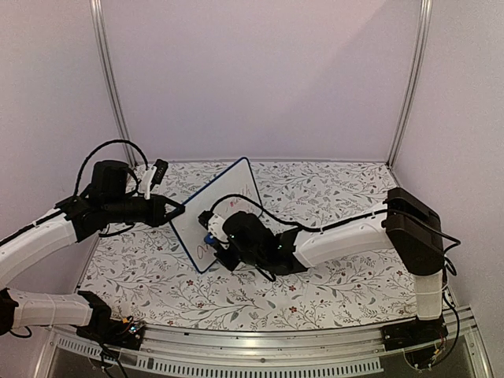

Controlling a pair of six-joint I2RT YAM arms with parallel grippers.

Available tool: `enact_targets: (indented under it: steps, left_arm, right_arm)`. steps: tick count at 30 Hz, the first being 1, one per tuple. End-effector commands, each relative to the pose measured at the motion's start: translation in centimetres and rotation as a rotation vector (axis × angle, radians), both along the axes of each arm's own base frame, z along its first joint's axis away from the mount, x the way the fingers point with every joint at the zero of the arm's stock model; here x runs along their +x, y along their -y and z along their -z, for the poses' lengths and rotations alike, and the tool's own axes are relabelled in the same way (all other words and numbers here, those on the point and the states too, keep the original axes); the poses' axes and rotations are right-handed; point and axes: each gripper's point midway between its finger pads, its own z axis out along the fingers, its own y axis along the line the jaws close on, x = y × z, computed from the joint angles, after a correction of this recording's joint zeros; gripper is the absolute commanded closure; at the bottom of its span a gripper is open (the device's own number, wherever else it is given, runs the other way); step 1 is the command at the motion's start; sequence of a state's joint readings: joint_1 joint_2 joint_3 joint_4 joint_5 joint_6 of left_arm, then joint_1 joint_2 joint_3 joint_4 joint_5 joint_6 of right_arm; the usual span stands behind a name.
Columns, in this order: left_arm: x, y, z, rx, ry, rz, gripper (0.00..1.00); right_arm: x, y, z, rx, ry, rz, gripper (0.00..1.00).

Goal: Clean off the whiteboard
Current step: Erase the center of the board.

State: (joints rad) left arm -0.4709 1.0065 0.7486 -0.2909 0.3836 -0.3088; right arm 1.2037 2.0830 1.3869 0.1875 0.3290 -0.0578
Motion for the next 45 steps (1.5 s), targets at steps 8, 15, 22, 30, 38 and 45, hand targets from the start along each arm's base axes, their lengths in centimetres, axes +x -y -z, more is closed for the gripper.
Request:
enact_targets:
  steps: [8,15,22,30,38,45]
  left_arm:
    - [-1.1,1.4,-1.4,-0.062,0.024,0.081,1.00]
    - [-1.1,1.3,-1.5,-0.062,0.028,0.079,1.00]
    - [-1.1,1.3,-1.5,-0.062,0.027,0.081,1.00]
    - [-1.2,1.4,-1.4,-0.062,0.025,0.082,1.00]
    - [-1.1,1.4,-1.3,-0.060,0.022,0.082,1.00]
    - [-1.1,1.3,-1.4,-0.060,0.026,0.081,1.00]
  right_arm:
    - [2.7,-0.5,-5.1,0.086,0.067,0.043,0.84]
    - [4.8,-0.4,-8.3,0.114,0.127,0.059,0.84]
    - [4.4,-0.1,-6.8,0.110,0.094,0.048,0.84]
    - [4.6,0.1,-7.4,0.148,0.068,0.029,0.84]
    - [4.3,-0.2,-11.4,0.221,0.103,0.000,0.84]
    - [4.1,0.0,-5.7,0.140,0.030,-0.002,0.84]
